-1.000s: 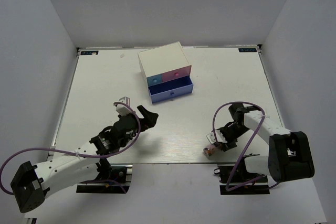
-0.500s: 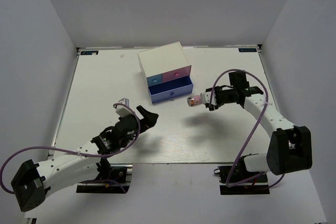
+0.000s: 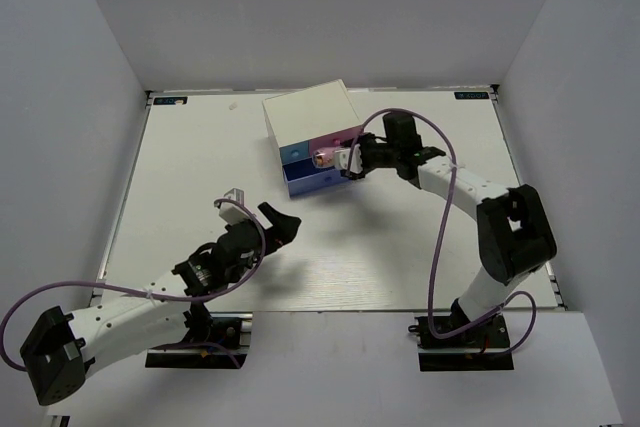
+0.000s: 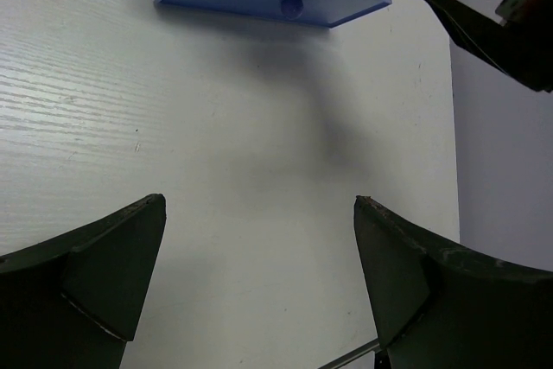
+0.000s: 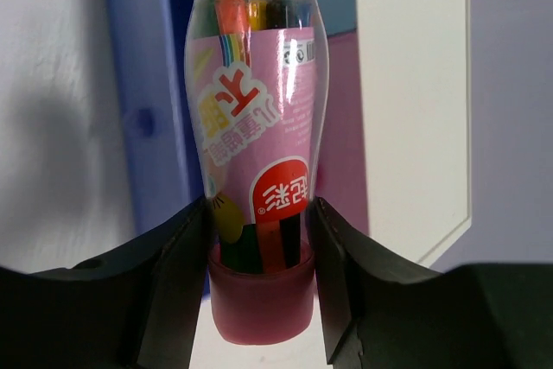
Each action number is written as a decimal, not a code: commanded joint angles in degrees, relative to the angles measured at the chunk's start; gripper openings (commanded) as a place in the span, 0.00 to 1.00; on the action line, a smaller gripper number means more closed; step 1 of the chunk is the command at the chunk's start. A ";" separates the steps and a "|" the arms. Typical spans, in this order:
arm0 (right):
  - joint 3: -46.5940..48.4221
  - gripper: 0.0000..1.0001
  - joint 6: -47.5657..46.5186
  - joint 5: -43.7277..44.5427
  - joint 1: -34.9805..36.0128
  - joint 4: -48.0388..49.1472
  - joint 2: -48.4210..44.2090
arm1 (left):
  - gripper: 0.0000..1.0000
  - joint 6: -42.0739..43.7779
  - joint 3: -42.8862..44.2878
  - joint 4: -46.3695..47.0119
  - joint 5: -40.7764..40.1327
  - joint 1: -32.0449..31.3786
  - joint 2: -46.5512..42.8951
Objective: Sort the stationery into containers
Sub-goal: Place the stationery into the container
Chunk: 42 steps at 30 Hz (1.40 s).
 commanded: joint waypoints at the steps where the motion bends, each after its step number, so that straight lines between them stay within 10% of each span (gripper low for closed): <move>1: 5.28 0.24 0.28 4.06 2.21 6.80 2.33 | 1.00 -0.31 -0.35 -0.02 -0.77 -0.20 -1.27; 19: 5.29 0.67 2.65 10.57 4.67 8.73 6.38 | 1.00 -2.07 -2.98 -1.61 -1.82 -0.20 -4.96; 42: 3.97 0.39 24.96 13.64 2.83 11.99 -3.38 | 1.00 -3.12 -2.98 -1.69 -1.82 -0.20 -4.96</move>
